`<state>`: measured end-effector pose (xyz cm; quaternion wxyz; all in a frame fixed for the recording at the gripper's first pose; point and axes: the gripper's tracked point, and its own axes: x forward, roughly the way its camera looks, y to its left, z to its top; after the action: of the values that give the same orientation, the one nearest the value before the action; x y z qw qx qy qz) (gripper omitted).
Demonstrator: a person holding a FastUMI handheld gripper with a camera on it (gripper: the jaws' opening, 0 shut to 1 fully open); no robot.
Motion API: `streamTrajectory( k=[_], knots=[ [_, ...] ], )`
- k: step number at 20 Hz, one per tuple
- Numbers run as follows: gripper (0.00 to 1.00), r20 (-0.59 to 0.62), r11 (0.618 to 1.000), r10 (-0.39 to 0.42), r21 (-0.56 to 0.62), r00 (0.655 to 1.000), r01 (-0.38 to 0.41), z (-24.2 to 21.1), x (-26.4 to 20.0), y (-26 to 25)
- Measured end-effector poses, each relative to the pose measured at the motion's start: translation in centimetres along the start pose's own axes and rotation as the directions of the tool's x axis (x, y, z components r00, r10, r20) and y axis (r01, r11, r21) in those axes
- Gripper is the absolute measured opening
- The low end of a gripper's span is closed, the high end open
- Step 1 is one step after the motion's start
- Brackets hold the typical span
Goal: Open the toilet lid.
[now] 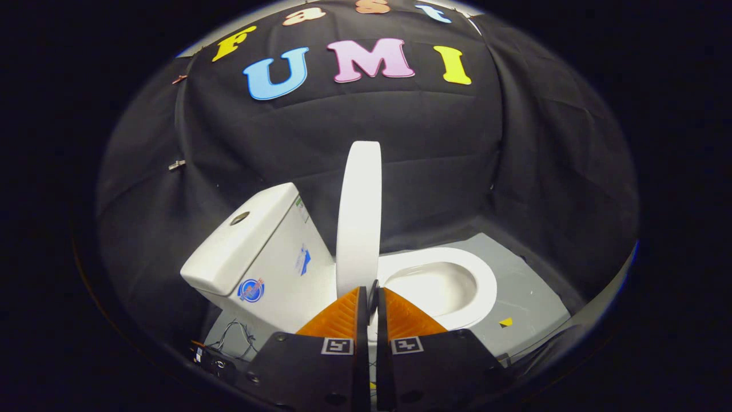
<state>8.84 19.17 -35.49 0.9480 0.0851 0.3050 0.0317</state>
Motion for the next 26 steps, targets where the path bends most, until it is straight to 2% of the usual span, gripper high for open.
streamTrajectory(
  k=[7, 13, 19, 26],
  knots=[
    [0.12, 0.050, 0.989, 0.005, -0.146, 0.999, 0.002, -0.2, 0.3, 5.9],
    [0.13, 0.066, 0.980, 0.032, -0.197, 0.997, -0.018, -1.1, 0.6, 9.8],
    [0.12, 0.068, 0.972, 0.056, -0.232, 0.996, -0.039, -1.7, 0.9, 12.2],
    [0.13, 0.079, 0.960, 0.043, -0.280, 0.996, -0.020, -1.9, 0.9, 13.1]
  ],
)
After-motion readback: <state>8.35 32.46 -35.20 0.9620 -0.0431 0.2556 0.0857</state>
